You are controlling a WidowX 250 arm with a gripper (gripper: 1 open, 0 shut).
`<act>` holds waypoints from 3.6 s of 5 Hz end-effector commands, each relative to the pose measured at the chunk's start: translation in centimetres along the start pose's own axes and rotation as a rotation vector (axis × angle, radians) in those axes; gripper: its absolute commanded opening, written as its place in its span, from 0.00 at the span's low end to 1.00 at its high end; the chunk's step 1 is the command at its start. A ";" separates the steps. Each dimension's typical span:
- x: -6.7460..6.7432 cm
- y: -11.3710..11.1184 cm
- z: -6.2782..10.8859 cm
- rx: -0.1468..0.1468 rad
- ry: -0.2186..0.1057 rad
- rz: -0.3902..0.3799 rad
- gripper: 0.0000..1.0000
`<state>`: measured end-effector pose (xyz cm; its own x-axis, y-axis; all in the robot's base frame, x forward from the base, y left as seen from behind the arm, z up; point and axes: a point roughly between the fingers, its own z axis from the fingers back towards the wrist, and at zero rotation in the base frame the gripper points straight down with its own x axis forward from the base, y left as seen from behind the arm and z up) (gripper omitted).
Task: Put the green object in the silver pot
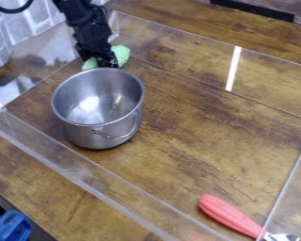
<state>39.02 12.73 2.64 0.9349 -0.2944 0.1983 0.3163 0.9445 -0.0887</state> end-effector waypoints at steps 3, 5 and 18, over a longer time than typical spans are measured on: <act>3.4 -2.8 3.3 0.089 -0.015 0.091 0.00; 3.2 -4.6 3.9 0.091 -0.006 0.052 0.00; 2.6 -4.2 -1.8 0.049 0.035 0.303 1.00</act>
<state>39.98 9.38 2.31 0.9885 0.0360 0.1471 -0.0236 0.9961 -0.0850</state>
